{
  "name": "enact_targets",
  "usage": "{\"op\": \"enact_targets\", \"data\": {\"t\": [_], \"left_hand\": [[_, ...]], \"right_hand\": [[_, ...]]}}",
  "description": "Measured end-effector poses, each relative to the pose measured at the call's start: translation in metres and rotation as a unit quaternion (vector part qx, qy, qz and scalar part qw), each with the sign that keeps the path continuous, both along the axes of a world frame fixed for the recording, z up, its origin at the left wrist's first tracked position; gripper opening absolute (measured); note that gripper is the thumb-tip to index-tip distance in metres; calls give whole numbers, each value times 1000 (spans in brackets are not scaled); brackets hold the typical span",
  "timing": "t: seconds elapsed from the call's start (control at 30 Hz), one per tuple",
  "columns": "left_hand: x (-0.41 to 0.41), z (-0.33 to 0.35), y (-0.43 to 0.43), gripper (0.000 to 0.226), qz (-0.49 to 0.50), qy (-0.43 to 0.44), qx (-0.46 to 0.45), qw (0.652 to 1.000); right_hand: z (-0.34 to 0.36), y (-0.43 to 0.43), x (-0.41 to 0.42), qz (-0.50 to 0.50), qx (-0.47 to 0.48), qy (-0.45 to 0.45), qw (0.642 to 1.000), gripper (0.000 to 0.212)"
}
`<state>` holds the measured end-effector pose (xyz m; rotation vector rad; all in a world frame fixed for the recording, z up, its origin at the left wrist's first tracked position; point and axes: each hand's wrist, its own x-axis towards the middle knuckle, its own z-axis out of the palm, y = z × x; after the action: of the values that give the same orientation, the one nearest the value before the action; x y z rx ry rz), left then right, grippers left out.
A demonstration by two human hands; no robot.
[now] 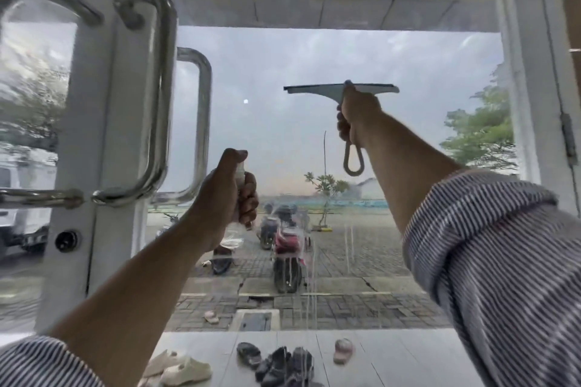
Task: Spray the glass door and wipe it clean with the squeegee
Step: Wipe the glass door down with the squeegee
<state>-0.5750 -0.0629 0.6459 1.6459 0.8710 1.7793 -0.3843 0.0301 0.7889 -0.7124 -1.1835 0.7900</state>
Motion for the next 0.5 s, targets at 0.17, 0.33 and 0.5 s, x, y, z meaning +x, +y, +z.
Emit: {"op": "enact_targets", "data": {"t": [0.17, 0.33, 0.5], "left_hand": [[-4, -2, 6, 56, -7, 12, 9, 1000], [2, -11, 24, 55, -14, 10, 9, 1000], [10, -27, 41, 52, -18, 12, -5, 1000]], "right_hand": [[-2, 9, -2, -4, -89, -20, 996, 46], [-46, 17, -7, -6, -114, -17, 993, 43], [-125, 49, -18, -26, -171, -26, 985, 49]]}}
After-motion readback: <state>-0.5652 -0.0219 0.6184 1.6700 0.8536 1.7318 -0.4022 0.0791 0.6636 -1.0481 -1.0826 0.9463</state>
